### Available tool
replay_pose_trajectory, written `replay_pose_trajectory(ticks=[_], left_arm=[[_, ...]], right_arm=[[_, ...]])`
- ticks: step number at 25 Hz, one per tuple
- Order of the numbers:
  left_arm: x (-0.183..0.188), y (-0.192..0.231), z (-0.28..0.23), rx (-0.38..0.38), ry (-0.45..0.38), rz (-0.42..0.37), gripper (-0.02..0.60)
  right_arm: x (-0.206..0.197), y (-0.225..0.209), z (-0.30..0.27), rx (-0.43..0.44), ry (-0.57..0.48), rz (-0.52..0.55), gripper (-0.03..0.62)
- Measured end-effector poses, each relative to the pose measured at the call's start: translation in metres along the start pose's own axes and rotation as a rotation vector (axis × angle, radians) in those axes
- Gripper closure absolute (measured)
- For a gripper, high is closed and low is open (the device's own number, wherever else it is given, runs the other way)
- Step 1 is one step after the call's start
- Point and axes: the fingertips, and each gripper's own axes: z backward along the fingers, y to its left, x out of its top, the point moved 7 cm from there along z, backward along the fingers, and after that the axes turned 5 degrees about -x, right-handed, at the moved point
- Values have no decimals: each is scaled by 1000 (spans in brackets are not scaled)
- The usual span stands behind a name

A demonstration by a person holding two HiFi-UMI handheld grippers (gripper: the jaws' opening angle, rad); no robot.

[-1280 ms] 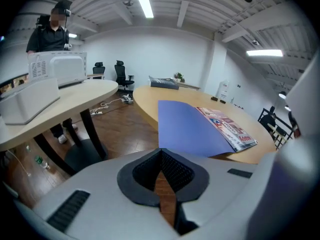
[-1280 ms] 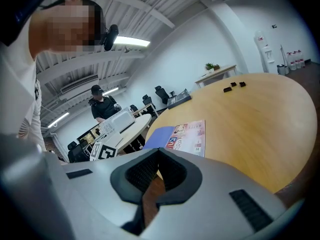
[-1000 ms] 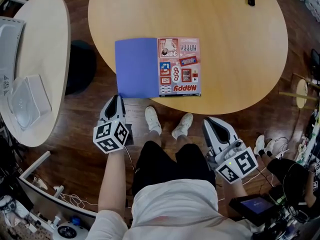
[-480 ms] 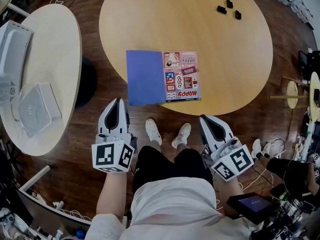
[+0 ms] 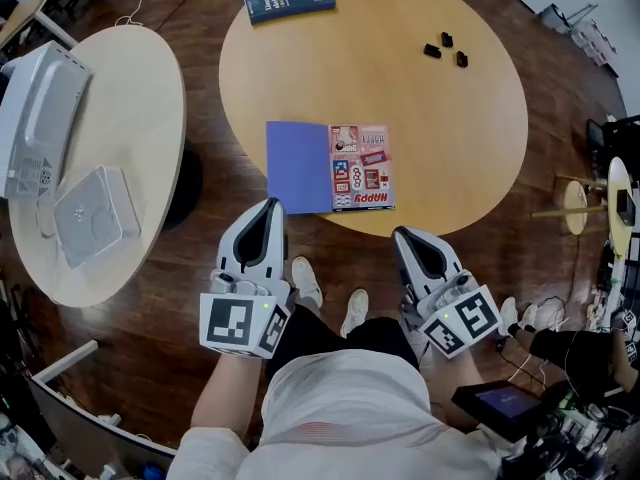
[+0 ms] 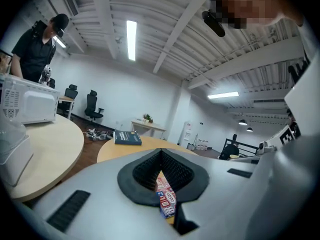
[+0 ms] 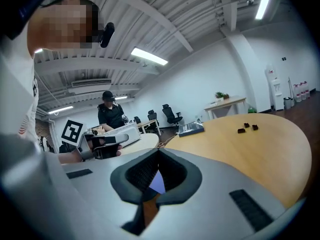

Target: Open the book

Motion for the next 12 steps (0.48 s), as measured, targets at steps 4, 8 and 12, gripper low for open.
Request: replay_pose_trajectory(ticks=[4, 8, 12], left_arm=[[12, -30, 18, 21, -16, -23, 571], [26, -66, 35, 49, -42, -59, 571], [39, -109, 60, 73, -67, -84, 571]], right_arm=[[10, 0, 26, 29, -35, 25, 591], [26, -9, 58, 29, -95, 48, 591], [51, -13, 101, 44, -163, 84, 591]])
